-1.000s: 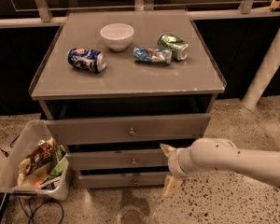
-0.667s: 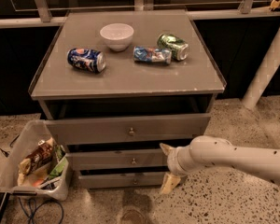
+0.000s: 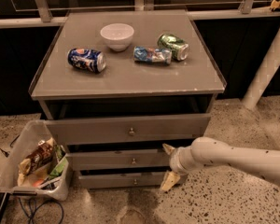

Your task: Open middle drawer

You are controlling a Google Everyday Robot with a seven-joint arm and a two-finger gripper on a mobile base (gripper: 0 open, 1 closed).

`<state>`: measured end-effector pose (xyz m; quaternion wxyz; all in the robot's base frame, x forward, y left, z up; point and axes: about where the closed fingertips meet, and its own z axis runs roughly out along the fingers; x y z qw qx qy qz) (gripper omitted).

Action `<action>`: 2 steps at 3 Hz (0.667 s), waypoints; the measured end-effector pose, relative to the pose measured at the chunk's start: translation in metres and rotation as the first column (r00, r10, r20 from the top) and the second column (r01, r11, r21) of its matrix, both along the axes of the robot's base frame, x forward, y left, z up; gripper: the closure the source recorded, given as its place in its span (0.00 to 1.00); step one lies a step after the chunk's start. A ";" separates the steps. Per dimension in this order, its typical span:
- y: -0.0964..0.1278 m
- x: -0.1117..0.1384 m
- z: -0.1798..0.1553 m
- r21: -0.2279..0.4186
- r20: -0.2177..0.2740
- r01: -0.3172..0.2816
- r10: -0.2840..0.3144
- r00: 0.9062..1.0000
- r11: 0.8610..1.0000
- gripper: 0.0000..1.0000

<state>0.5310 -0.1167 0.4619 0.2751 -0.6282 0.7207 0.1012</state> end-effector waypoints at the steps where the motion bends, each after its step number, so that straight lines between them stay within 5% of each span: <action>1: 0.000 0.000 0.000 0.000 0.000 0.000 0.000 1.000 1.000 0.00; 2: 0.008 0.002 -0.003 -0.015 0.025 -0.012 0.013 1.000 1.000 0.00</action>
Offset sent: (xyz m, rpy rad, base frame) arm 0.0069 0.0180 -0.0054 -0.0388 -0.0672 0.0265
